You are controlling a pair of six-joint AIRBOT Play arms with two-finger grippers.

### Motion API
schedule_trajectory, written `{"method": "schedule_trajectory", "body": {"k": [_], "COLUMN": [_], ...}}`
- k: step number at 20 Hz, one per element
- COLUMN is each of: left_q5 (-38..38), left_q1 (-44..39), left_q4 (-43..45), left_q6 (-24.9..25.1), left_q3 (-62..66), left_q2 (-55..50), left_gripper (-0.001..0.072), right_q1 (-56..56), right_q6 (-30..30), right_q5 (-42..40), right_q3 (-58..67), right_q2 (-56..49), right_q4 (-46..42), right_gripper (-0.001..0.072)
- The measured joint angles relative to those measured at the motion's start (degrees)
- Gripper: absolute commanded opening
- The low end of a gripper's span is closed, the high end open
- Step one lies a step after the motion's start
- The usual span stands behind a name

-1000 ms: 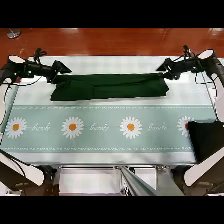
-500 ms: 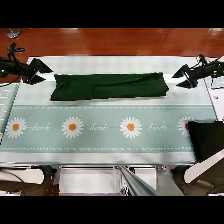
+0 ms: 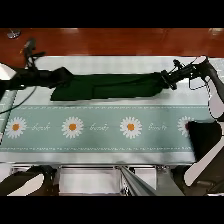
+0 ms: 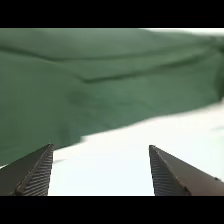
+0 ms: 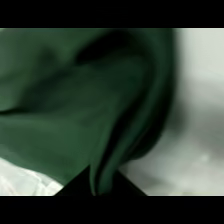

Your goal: Fold the shirts.

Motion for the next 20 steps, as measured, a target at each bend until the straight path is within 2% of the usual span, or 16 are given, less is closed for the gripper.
{"method": "schedule_trajectory", "body": {"k": [1, 6, 13, 17, 20], "left_q5": [0.74, 5.03, 11.58, 13.29, 12.57], "left_q1": [-1.42, -8.66, -21.94, -30.21, -35.26], "left_q4": [-0.42, -5.38, -7.15, -7.30, -7.30], "left_q6": [0.15, 2.38, 2.89, -2.03, -6.60], "left_q3": [-0.35, -1.07, 4.42, 12.59, 21.16], "left_q2": [-0.11, -2.36, -12.52, -23.06, -31.93], "left_gripper": [0.0033, 0.0026, 0.0023, 0.0024, 0.0024], "right_q1": [0.48, 0.81, -2.97, -5.07, -5.62], "right_q6": [-0.33, -1.20, -7.50, -8.00, -7.82], "right_q5": [-0.09, 0.92, -1.05, -1.46, -1.09], "right_q3": [0.50, -2.16, -27.56, -38.60, -42.05], "right_q2": [0.79, 12.11, 41.31, 56.37, 63.76], "right_q4": [0.79, -8.48, -12.61, -13.22, -12.50], "right_gripper": [0.0029, 0.0027, 0.0029, 0.0030, 0.0030]}}
